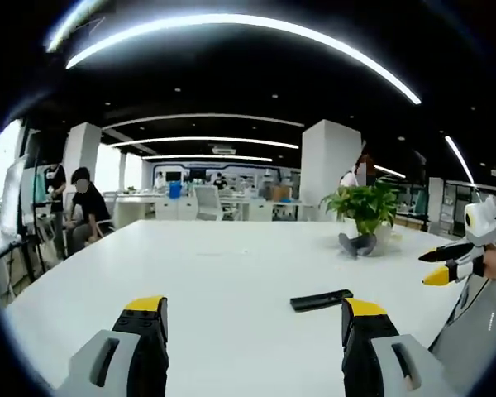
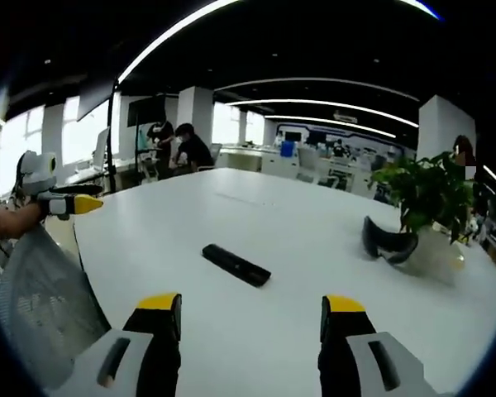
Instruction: Press the specified remote control buttons in sequence, fully releasing each button before pressing the next.
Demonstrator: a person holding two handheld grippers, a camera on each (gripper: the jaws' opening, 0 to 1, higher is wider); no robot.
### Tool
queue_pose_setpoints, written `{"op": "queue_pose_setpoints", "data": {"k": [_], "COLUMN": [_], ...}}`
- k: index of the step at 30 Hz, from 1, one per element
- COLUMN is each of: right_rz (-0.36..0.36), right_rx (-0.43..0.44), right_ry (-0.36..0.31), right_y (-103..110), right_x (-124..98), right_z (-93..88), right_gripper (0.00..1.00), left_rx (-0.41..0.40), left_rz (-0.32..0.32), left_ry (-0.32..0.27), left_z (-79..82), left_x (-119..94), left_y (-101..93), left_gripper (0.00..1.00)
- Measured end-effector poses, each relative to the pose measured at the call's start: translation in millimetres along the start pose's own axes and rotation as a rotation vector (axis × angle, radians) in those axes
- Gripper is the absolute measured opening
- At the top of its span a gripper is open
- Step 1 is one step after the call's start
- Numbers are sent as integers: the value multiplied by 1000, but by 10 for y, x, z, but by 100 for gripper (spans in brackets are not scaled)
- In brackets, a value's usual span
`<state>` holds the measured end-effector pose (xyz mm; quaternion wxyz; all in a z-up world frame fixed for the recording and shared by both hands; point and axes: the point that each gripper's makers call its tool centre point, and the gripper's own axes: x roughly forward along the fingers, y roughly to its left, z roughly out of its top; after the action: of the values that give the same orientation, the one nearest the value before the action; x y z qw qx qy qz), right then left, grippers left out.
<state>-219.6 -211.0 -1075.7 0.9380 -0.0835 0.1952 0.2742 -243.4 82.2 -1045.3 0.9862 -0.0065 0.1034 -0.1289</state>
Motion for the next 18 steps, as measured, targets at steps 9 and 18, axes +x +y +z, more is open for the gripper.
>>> {"op": "queue_pose_setpoints", "data": {"k": [9,18], "right_rz": [-19,-17], "right_rx": [-5,8], "right_ry": [-23,-20], "right_y": [21,47], "right_x": [-9,-28], "right_z": [64,58], "right_gripper": [72,71], "left_rx": [-2,33], "left_rz": [-35,-104], "left_ry": [-37,-10], "left_z": [61,-9], "left_x": [-11,-9], "left_y": [-40,-141], "left_gripper": [90,90]}}
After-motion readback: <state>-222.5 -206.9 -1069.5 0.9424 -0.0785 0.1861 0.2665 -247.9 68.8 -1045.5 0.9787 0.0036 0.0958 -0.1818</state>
